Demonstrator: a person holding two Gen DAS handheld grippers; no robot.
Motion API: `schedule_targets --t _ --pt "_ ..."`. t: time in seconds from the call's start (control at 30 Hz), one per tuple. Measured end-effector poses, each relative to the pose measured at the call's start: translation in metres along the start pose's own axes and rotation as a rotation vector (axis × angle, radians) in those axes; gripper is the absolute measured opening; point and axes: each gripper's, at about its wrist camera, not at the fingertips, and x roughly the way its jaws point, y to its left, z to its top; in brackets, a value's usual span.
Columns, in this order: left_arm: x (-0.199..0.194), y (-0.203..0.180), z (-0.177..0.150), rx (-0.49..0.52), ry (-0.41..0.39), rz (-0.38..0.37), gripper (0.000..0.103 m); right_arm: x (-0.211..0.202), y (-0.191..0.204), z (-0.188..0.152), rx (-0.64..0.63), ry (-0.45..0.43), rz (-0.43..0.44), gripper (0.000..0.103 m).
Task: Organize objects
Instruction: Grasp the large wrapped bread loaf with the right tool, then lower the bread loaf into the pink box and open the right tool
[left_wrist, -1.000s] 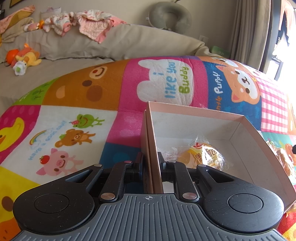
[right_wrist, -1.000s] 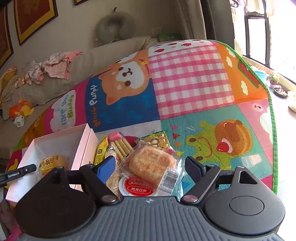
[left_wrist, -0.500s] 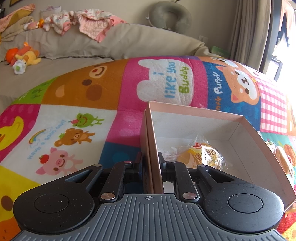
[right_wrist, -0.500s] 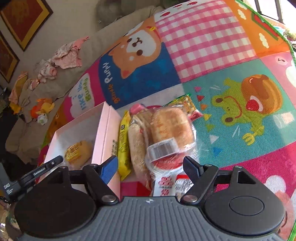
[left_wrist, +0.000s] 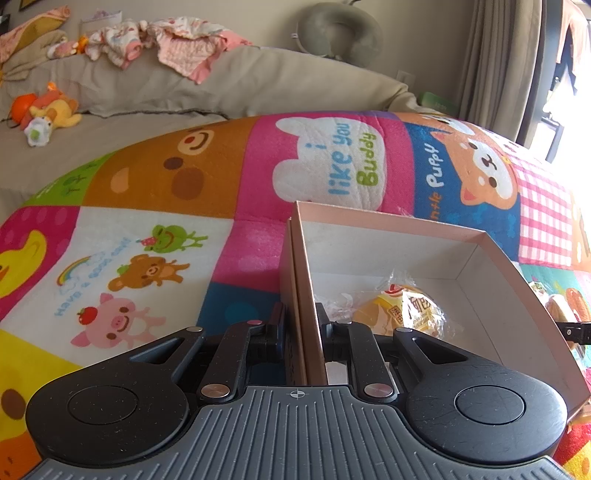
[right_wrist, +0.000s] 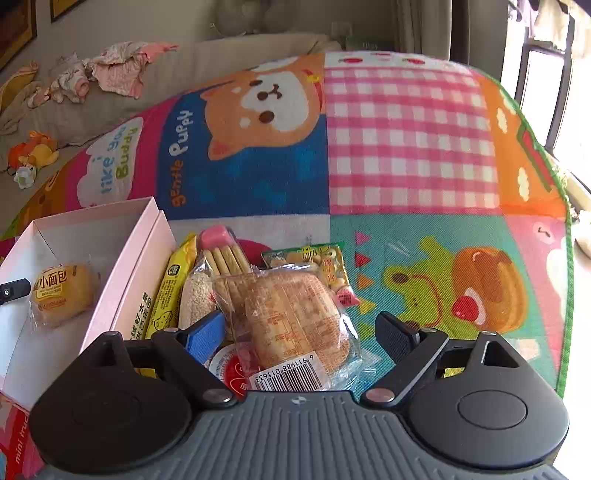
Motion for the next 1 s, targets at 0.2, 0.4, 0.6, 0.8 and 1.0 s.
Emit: schedule_targets --t 0.2,0.4,0.6,0.8,1.0 --pt "0.0 0.001 0.0 -0.001 0.0 -0.001 0.017 -0.008 -0.006 -0.008 0.073 0.02 0.034 0.063" --pt "0.0 0.001 0.0 -0.001 0.0 0.0 0.017 -0.081 0.007 -0.03 -0.017 0.004 0.044 0.063" --pt "-0.002 0.001 -0.001 0.004 -0.005 0.005 0.017 -0.133 0.038 -0.079 -0.039 0.093 0.176 0.063" --pt "-0.002 0.001 -0.001 0.003 -0.004 0.003 0.017 -0.153 0.075 -0.097 -0.053 0.15 0.312 0.063" --pt "-0.001 0.001 -0.001 0.002 -0.004 0.003 0.017 -0.163 0.102 -0.062 -0.06 0.069 0.364 0.063"
